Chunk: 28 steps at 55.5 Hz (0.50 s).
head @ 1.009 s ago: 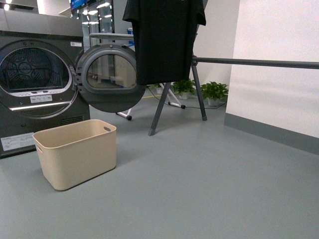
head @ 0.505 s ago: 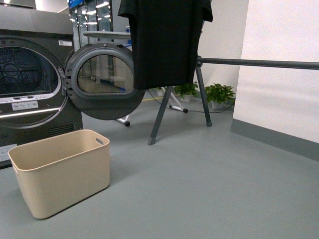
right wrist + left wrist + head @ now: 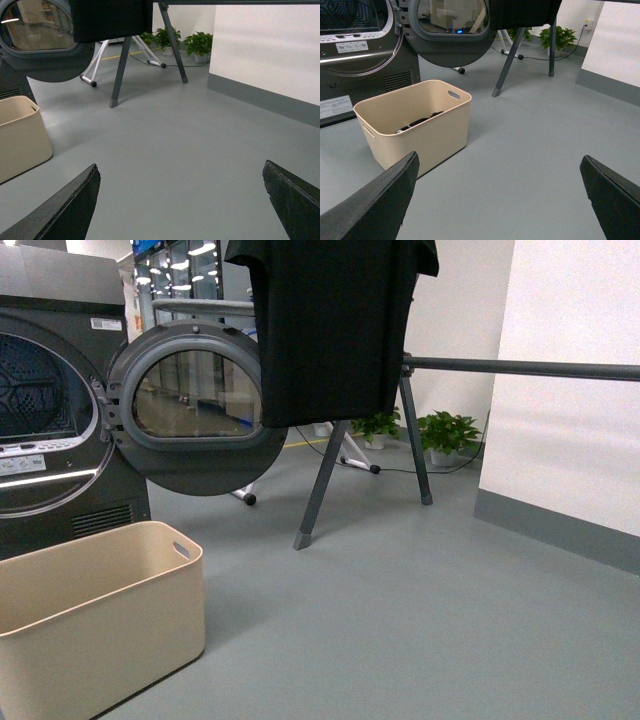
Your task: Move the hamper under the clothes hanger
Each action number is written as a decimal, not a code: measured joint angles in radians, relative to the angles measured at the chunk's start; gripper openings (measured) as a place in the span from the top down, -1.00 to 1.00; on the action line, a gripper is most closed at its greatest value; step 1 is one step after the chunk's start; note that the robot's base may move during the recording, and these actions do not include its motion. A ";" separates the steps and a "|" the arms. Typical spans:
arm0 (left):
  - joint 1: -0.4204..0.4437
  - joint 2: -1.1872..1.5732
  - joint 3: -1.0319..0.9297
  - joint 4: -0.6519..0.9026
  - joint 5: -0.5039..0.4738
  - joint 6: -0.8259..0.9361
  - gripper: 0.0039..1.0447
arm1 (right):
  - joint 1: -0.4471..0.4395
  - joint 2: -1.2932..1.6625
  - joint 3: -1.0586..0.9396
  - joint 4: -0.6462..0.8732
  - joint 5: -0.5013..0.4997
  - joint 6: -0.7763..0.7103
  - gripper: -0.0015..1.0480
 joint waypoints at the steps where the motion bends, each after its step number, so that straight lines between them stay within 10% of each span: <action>1: 0.000 0.000 0.000 0.000 0.000 0.000 -0.88 | 0.000 0.000 0.000 0.000 0.000 0.000 -0.85; 28: 0.000 0.000 0.000 0.000 -0.001 0.000 -0.88 | 0.000 0.000 0.000 -0.001 -0.001 0.000 -0.85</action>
